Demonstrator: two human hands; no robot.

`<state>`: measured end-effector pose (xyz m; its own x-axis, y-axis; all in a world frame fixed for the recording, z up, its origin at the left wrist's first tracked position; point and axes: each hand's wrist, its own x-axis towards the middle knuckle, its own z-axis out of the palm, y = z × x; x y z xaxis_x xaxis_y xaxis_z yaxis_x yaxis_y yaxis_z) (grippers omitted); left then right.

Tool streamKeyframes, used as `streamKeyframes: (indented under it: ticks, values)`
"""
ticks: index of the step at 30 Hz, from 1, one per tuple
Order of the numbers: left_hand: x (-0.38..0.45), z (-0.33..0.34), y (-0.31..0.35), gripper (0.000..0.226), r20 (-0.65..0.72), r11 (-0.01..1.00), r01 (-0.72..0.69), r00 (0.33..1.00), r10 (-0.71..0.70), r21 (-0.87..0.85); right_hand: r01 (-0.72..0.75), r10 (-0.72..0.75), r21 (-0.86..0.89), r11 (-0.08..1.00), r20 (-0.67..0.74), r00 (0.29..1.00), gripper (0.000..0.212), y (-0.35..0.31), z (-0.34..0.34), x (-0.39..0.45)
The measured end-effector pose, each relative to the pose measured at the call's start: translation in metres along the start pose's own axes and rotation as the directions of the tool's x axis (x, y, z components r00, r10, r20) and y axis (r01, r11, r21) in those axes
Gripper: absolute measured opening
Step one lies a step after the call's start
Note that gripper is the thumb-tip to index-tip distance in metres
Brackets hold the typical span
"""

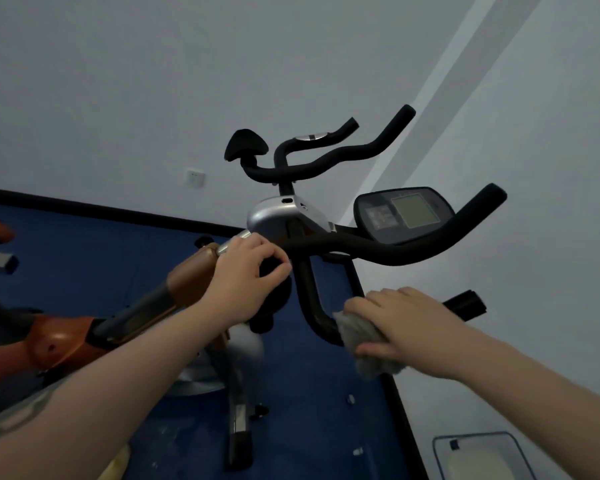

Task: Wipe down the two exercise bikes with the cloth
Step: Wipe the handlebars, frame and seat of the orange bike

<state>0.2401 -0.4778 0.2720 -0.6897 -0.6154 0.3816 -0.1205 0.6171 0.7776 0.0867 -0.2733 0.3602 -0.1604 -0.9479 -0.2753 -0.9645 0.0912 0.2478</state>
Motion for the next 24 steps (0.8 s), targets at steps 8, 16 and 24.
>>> streamKeyframes:
  ticks: [8, 16, 24]
  values:
    - [0.002, 0.004, -0.004, 0.001, -0.023, 1.000, 0.003, 1.000, -0.003, -0.003, -0.088, 0.081, -0.096, 0.991, -0.074, 0.994, 0.069, 0.006, 0.007, -0.010]
    - [0.000, 0.004, -0.003, 0.003, -0.041, 0.999, 0.034, 0.999, -0.036, -0.028, -0.441, 0.432, 0.023, 0.897, -0.256, 0.865, 0.057, -0.082, 0.035, 0.064]
    - [-0.002, -0.001, -0.001, 0.002, -0.009, 0.999, 0.024, 1.000, -0.024, -0.032, -0.149, 0.161, 0.080, 0.986, -0.169, 0.972, 0.058, -0.029, 0.013, 0.000]
